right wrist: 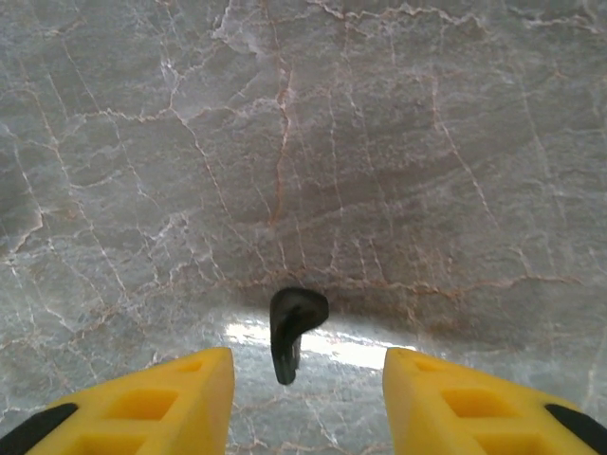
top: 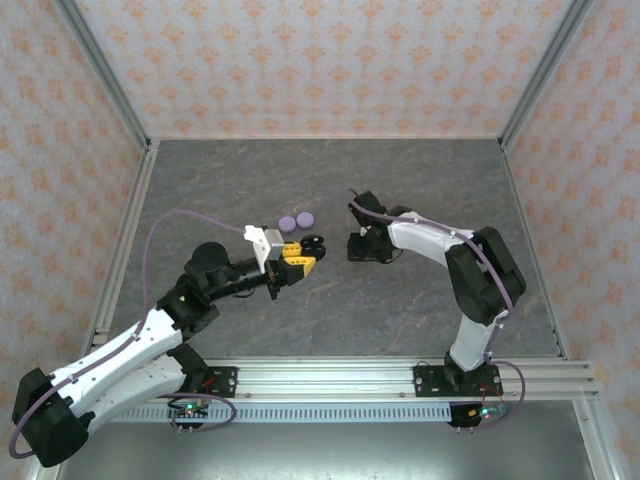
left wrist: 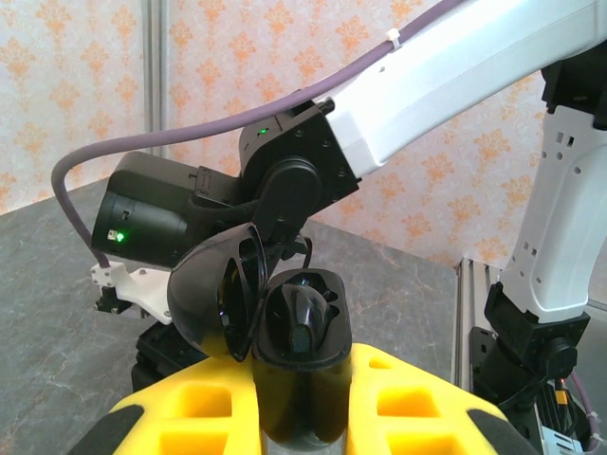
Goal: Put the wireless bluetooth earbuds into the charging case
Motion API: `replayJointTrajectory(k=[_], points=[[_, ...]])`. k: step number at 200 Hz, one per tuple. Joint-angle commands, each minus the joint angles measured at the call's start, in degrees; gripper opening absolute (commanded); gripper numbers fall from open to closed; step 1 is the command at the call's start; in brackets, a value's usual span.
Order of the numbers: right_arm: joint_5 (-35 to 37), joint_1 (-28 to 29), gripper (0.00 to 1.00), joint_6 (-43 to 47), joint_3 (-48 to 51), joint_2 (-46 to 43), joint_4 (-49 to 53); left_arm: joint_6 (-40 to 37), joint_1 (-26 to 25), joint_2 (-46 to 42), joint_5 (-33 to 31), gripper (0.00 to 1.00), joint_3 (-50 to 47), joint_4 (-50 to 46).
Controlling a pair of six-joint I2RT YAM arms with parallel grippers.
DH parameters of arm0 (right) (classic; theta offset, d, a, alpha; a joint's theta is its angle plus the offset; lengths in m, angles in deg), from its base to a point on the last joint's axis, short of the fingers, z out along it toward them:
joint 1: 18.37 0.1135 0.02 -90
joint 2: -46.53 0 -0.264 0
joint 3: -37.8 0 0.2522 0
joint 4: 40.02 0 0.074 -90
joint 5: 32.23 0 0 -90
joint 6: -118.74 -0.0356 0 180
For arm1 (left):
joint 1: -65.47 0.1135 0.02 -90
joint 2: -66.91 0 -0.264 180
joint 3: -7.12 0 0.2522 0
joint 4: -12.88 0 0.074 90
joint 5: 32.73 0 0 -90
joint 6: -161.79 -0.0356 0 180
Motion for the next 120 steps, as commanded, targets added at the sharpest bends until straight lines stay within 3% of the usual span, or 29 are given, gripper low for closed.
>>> replayJointTrajectory(k=[1, 120], points=[[0.28, -0.4, 0.43, -0.12, -2.2, 1.58, -1.25, -1.45, -0.21, -0.97, -0.28, 0.06, 0.86, -0.68], [0.2, -0.4, 0.29, 0.49, -3.29, 5.94, -0.55, -1.85, -0.25, -1.18, -0.42, 0.06, 1.29, -1.21]])
